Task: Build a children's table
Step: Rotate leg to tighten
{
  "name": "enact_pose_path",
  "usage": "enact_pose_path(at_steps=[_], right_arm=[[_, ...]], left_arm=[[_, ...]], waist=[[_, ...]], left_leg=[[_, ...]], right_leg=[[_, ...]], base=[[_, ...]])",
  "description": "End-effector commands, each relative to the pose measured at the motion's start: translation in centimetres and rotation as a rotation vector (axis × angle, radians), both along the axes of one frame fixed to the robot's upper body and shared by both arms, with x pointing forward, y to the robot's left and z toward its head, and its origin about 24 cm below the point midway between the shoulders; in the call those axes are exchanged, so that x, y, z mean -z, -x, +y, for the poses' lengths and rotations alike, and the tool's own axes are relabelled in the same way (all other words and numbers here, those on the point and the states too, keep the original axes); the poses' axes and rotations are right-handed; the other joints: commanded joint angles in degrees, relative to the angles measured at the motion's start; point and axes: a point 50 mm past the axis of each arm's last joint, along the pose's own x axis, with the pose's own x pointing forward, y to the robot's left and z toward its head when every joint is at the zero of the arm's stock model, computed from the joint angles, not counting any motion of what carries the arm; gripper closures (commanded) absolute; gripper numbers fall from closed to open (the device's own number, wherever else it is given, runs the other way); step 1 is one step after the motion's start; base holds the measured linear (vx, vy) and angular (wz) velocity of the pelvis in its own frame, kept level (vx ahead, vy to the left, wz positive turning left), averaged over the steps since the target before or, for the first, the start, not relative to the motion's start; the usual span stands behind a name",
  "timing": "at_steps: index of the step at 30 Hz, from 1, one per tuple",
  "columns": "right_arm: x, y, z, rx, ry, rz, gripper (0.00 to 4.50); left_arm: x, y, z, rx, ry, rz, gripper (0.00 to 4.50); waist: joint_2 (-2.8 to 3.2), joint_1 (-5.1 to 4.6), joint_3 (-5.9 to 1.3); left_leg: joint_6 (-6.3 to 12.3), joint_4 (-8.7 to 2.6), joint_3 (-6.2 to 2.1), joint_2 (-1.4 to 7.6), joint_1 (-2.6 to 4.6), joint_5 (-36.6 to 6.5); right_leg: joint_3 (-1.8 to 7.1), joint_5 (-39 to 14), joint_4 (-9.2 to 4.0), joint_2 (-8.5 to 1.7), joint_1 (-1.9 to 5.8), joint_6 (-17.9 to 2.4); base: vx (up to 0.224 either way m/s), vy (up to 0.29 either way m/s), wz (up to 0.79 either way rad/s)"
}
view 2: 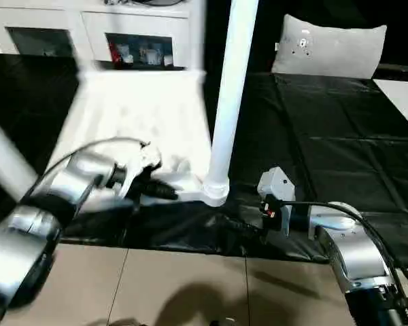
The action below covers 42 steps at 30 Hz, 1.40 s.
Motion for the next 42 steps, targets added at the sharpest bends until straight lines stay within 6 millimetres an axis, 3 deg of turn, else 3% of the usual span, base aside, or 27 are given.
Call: enact_pose_path(at_steps=[1,6,9,16,17,19,21,22,34,39,40,42], right_arm=[[-0.6,-0.5,0.0,0.007,0.006,-0.034,0.0],[-0.9,-0.9,0.0,0.027,0.011,-0.044,0.0],[-1.0,-1.2,0.2,0.014,0.016,-0.049,0.0],[-0.7,-0.9,0.3,0.0,0.015,-0.012,0.0],[-0.6,-0.7,0.4,-0.009,0.011,0.0,0.0],[-0.4,-0.4,0.6,-0.019,0.007,0.019,0.0],[-0.3,-0.4,0.6,-0.019,0.009,0.018,0.0],[-0.2,-0.3,0.7,-0.022,0.009,0.019,0.0],[-0.4,-0.1,0.9,-0.021,0.009,0.01,0.0],[-0.6,-0.2,0.9,-0.017,0.017,-0.006,0.0],[-0.6,-0.2,0.9,-0.017,0.017,-0.006,0.0],[-0.6,-0.2,0.9,-0.018,0.017,-0.006,0.0]], left_arm=[[0.6,0.6,0.3,0.067,-0.098,-0.052,4.49],[0.9,1.1,1.0,0.093,-0.186,-0.07,4.49],[1.2,1.4,1.8,0.132,-0.275,-0.089,4.49],[0.9,0.9,1.3,0.017,-0.169,-0.113,4.49],[0.8,0.8,1.0,0.0,-0.121,-0.085,4.06],[0.6,0.8,0.6,-0.022,-0.048,-0.055,3.95],[0.6,0.8,0.6,-0.021,-0.053,-0.072,3.76],[0.8,0.9,0.7,-0.006,-0.078,-0.078,3.64],[1.0,0.8,0.5,0.021,-0.08,-0.063,3.64],[1.0,0.5,0.3,0.024,-0.075,-0.083,4.05],[1.0,0.5,0.3,0.024,-0.075,-0.083,4.29],[1.0,0.4,0.1,0.026,-0.064,-0.083,4.36]], waist=[[-0.11,0.45,-4.08],[-0.03,0.59,-3.83],[-0.2,0.31,-3.87],[-0.15,0.28,-3.84],[-0.11,0.33,-3.76],[0.06,0.42,-3.94],[-0.05,0.43,-3.98],[0.16,0.46,-4.14],[0.05,0.45,-3.95],[0.32,0.51,-3.98],[0.2,0.46,-4.01],[0.17,0.52,-4.02]], left_leg=[[5.29,-4.44,-1.62,4.33,-0.55,-3.68],[3.94,-4.64,-1.61,4.36,-0.23,-4.98],[3.73,-4.71,-1.72,4.29,-0.47,-4.96],[3.86,-4.52,-1.37,4.05,-0.13,-5.51],[3.82,-4.56,-1.35,4.13,0.05,-5.88],[3.9,-4.6,-1.48,4.26,-0.22,-5.7],[4.06,-4.64,-1.62,4.29,-0.5,-5.52],[4.25,-4.66,-1.72,4.4,-0.49,-4.95],[4.0,-4.72,-1.69,4.1,-0.53,-5.58],[4.0,-4.71,-1.71,4.1,-0.5,-5.63],[3.94,-4.71,-1.67,4.16,-0.51,-5.76],[4.04,-4.7,-1.68,4.15,-0.53,-5.82]], right_leg=[[3.67,-17.43,-5.06,-6.81,3.71,-8.98],[3.74,-21.3,-5.36,-7.1,3.61,-7.76],[3.62,-21.39,-5.35,-7.05,3.77,-7.11],[3.23,-24.02,-5.87,-6.89,3.47,-6.37],[3.07,-24.52,-5.92,-6.94,3.39,-6.59],[2.93,-23.27,-5.76,-7.11,3.57,-6.99],[2.88,-22.43,-5.62,-7.16,3.68,-6.86],[2.91,-20.79,-5.42,-7.25,3.68,-7.11],[2.76,-24.39,-5.94,-7.2,3.7,-5.03],[2.72,-23.73,-6.0,-7.24,3.69,-5.31],[2.74,-23.64,-5.99,-7.24,3.72,-5.36],[2.74,-23.89,-5.95,-7.3,3.75,-5.33]], base=[[0.0,0.0,0.0],[0.0,0.0,0.0],[0.0,0.0,0.0],[0.0,0.0,0.0],[0.0,0.0,0.0],[0.0,0.0,0.0],[0.0,0.0,0.0],[0.0,0.0,0.0],[0.0,0.0,0.0],[0.0,0.0,0.0],[0.0,0.0,0.0],[0.0,0.0,0.0]])
